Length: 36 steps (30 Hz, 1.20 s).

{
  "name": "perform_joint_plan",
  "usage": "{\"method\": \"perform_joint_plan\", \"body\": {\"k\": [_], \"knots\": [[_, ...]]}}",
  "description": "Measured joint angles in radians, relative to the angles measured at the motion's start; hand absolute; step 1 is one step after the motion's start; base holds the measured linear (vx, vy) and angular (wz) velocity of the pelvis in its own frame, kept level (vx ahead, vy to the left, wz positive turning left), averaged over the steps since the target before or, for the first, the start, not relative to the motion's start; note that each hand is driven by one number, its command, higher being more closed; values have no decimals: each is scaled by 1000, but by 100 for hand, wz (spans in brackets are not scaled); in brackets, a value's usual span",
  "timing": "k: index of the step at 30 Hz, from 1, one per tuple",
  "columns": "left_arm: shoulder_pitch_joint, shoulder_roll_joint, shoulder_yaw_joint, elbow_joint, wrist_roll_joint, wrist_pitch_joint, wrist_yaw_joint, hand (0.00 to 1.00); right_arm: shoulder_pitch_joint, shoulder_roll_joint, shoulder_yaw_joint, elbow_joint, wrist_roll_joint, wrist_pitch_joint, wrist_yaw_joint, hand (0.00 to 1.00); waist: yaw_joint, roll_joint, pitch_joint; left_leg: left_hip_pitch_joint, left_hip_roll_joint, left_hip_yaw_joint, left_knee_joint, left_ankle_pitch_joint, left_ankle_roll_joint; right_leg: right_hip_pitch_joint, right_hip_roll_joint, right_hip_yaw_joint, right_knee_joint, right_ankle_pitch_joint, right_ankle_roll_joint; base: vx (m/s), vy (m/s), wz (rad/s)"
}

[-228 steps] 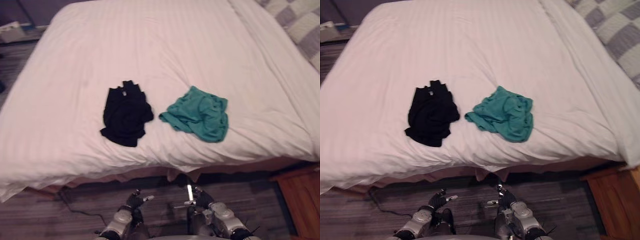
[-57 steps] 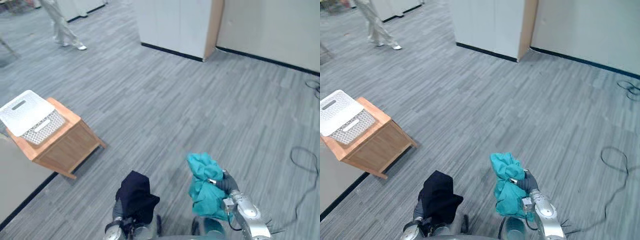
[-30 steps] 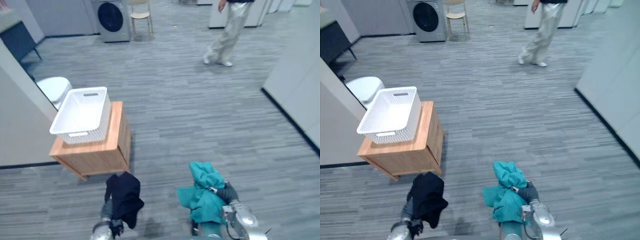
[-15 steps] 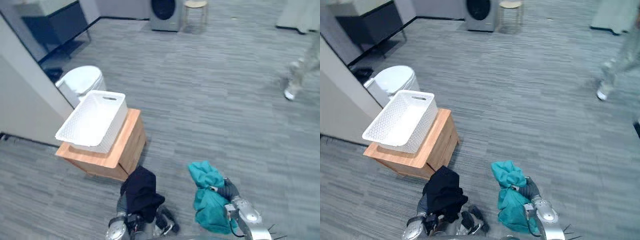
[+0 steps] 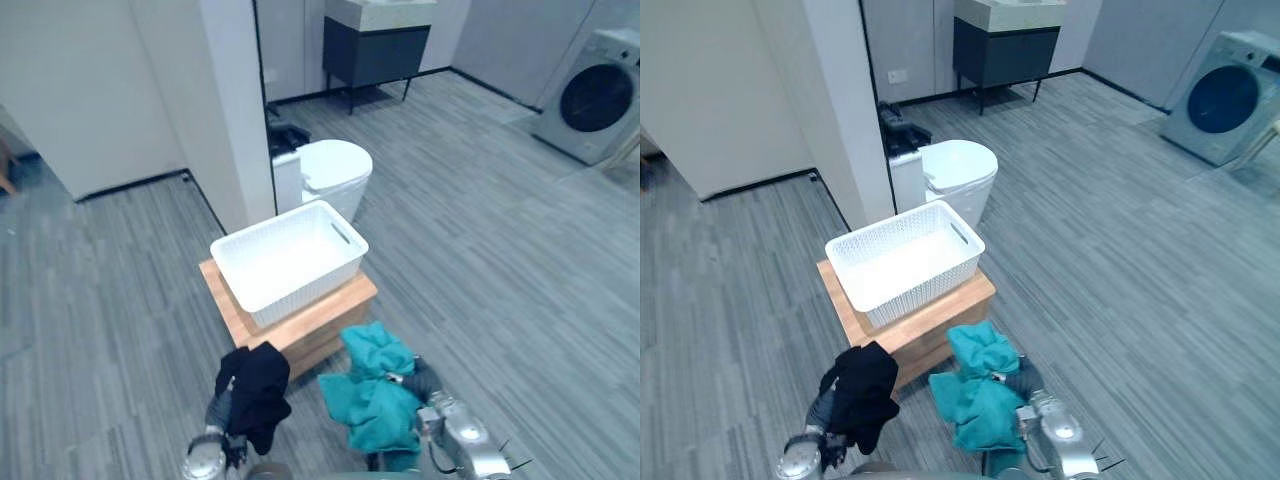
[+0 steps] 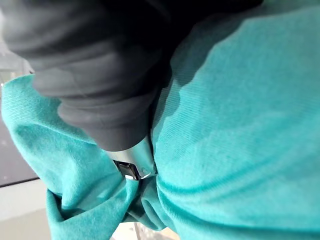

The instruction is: Tidy the bed and pick cloth on bed and put in laundry

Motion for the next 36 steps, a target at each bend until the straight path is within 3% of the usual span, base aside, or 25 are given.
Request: {"method": "perform_joint_plan", "body": {"k": [2,4,7,9,12,14,17,18,19,20,21,22,23,24,25,28,29,32,36], "knots": [[-7,-22,3,-4,0,0,-21,100,-2,-21,-20,6,2,2,-3,100,-2,14,24,-62,54,72,144,74,9,51,4,-33,-34,-2,-20,172,-259,61],[-2,-38,6,-4,3,2,-48,100,3,-15,-37,13,2,4,-4,100,4,2,42,-77,67,181,172,63,19,152,-19,-73,-88,-2,-49,184,-180,50],[-8,-54,6,-4,3,-8,-59,100,-16,-6,-52,13,0,1,-4,100,5,1,47,-86,-3,254,-60,73,15,205,-44,-109,-129,-2,-41,165,-47,35],[-16,-56,11,0,4,-16,-61,100,-27,-9,-55,20,-1,1,-8,100,13,6,50,-72,-29,282,-168,175,108,213,-48,-109,-127,-9,-19,161,65,7],[-23,-56,31,5,12,-23,-59,100,-32,24,-46,21,-8,1,-18,100,26,-42,44,-47,-89,292,-250,195,126,216,-89,-123,-157,-7,5,175,92,7],[-33,-60,23,6,32,-22,-68,100,-31,29,-56,22,-8,1,-25,100,17,-62,50,-1,-147,278,-346,194,132,174,-141,-141,-29,-26,34,151,109,27],[-40,-31,-13,4,56,-23,-79,100,-26,39,-55,22,-7,1,-25,100,-14,-68,56,100,-179,241,-426,219,146,45,-199,-137,351,12,21,160,120,57],[-48,-9,-27,4,56,-23,-81,100,-20,46,-55,22,-7,0,-25,100,-30,-65,63,128,-179,205,-416,220,165,1,-199,-103,459,-43,8,238,-9,91],[-59,4,-35,4,55,-23,-80,100,-15,49,-55,19,-5,-5,-25,100,-47,-69,61,141,-172,170,-413,220,166,-11,-179,-85,451,-89,10,244,-47,103],[-72,12,-40,4,55,-23,-81,100,-11,49,-58,15,-5,-11,-25,100,-52,-68,61,141,-165,144,-412,220,165,-15,-157,-69,412,-104,14,232,-108,115],[-96,20,-44,3,54,-24,-91,100,-4,53,-72,6,-5,-20,-25,100,-59,-63,63,138,-149,97,-412,224,158,-10,-95,-2,267,-107,14,206,-144,113],[-110,27,-45,2,53,-24,-102,100,1,60,-84,-12,-6,-20,-31,100,-60,-66,62,134,-145,64,-413,223,145,0,-64,48,140,-95,19,192,-155,107],[-115,32,-47,0,53,-24,-104,100,4,63,-86,-28,-6,-20,-38,100,-60,-70,60,134,-147,52,-414,219,133,9,-57,66,70,-69,19,225,-221,79],[-107,48,-50,-6,53,-20,-107,100,5,74,-86,-56,-8,-21,-48,100,-54,-104,42,139,-170,39,-415,207,114,11,-67,74,-37,93,21,194,-211,51],[-98,67,-47,-10,52,-5,-102,100,-1,82,-85,-71,-10,-26,-50,100,-46,-136,35,150,-193,34,-415,194,95,17,-87,83,-45,139,26,207,-269,27],[-69,32,-48,-10,47,9,-103,100,-51,64,-97,-115,-21,-37,-52,100,-48,-62,27,142,-130,34,-403,165,67,77,-40,58,-182,149,12,154,-172,-7],[-66,24,-49,-10,49,9,-106,100,-52,59,-107,-142,-29,-37,-52,100,-51,-56,26,141,-120,34,-407,165,67,88,-29,51,-210,161,9,114,-94,-2],[-65,15,-49,4,52,9,-122,100,-52,21,-146,-275,-52,-38,-57,100,-51,-64,22,146,-88,31,-422,160,56,136,-2,31,-282,185,-7,69,-78,5],[-65,20,-49,12,52,-5,-123,100,-79,-25,-174,-417,-88,-36,-41,100,-52,-67,19,158,-93,38,-439,163,52,162,-6,32,-330,209,-3,33,39,-1]]}}
